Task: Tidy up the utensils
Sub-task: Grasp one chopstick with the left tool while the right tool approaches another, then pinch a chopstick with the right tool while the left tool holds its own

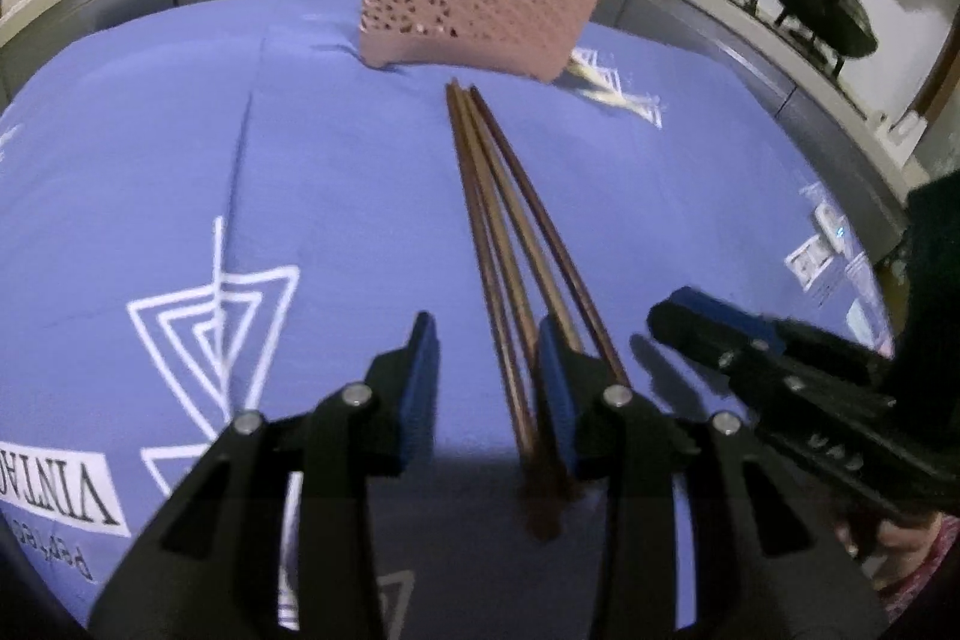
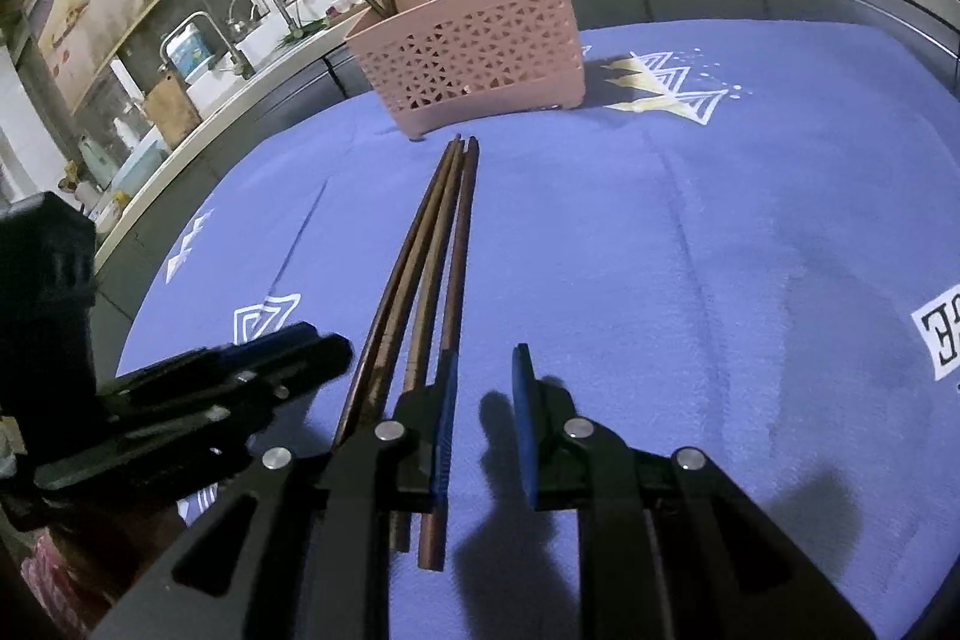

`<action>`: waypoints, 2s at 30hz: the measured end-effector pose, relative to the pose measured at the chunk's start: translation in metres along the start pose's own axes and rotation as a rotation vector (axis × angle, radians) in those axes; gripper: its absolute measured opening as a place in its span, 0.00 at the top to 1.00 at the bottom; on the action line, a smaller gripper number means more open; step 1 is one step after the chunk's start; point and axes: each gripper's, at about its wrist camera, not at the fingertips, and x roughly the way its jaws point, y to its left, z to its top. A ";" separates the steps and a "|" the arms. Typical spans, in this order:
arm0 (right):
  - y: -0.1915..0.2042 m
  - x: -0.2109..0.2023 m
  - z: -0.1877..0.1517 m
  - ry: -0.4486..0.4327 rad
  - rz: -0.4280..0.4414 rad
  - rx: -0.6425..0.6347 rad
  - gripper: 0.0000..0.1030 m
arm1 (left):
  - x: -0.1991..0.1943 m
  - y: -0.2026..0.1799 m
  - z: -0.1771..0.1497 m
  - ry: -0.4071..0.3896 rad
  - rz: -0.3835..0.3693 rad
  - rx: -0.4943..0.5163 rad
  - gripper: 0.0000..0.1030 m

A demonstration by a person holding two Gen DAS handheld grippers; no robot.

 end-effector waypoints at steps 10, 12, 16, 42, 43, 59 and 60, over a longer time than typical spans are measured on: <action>-0.003 -0.002 0.000 -0.016 0.012 0.016 0.81 | 0.011 -0.005 0.002 -0.013 0.094 0.066 0.70; 0.000 -0.002 0.000 -0.014 0.014 0.009 0.81 | 0.015 -0.009 0.004 -0.015 0.123 0.094 0.70; 0.002 -0.001 0.000 -0.012 0.017 0.006 0.81 | 0.017 -0.009 0.008 -0.020 0.172 0.118 0.85; 0.019 0.018 -0.003 0.033 -0.180 -0.158 0.82 | -0.015 0.056 -0.006 0.016 0.122 0.014 0.91; 0.020 0.020 -0.002 0.036 -0.181 -0.168 0.82 | -0.011 0.055 -0.001 0.017 0.128 0.020 0.91; -0.003 -0.007 -0.021 0.099 -0.164 -0.165 0.93 | -0.026 0.061 -0.026 -0.013 0.086 0.054 0.93; -0.004 -0.007 -0.021 0.104 -0.154 -0.155 0.93 | -0.027 0.060 -0.028 -0.009 0.086 0.059 0.93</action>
